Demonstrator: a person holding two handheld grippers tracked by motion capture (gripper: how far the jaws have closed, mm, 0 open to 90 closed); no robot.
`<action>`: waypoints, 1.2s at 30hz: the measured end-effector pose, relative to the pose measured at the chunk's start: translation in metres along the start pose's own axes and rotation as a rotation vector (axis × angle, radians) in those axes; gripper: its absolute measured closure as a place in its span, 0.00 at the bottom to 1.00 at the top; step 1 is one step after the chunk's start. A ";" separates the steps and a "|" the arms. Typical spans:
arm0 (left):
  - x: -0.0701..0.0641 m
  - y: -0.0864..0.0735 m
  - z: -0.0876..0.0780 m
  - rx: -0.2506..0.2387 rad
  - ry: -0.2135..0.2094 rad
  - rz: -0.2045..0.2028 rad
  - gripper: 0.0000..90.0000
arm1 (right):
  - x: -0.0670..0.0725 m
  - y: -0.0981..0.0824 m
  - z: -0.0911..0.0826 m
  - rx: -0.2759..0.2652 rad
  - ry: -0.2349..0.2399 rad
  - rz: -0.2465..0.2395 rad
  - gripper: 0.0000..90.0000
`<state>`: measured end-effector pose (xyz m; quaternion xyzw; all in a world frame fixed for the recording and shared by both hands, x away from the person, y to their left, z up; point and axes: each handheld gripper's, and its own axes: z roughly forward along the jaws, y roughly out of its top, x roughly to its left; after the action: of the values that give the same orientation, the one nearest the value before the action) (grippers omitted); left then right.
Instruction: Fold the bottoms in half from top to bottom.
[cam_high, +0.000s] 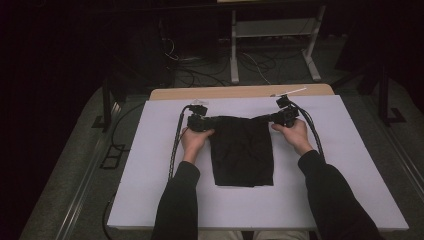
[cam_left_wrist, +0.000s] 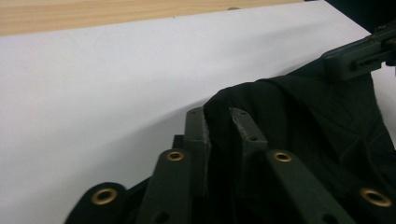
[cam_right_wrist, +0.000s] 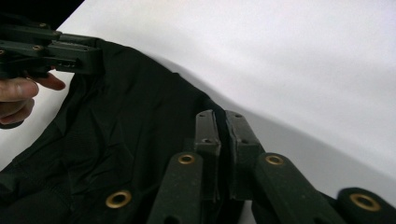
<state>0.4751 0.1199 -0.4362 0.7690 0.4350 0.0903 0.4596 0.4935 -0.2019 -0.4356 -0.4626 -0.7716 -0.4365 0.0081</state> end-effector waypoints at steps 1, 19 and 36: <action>0.000 0.000 0.000 -0.005 -0.002 -0.001 0.82 | 0.000 -0.001 0.001 0.003 0.001 -0.002 0.89; 0.004 -0.013 -0.022 -0.069 0.066 -0.008 0.13 | 0.011 -0.011 -0.004 -0.035 -0.075 -0.047 0.17; -0.004 -0.015 -0.063 -0.092 0.053 0.042 0.00 | 0.028 -0.028 -0.037 -0.061 -0.066 -0.092 0.00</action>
<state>0.4302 0.1594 -0.4117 0.7532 0.4264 0.1403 0.4808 0.4427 -0.2128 -0.4194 -0.4410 -0.7783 -0.4440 -0.0515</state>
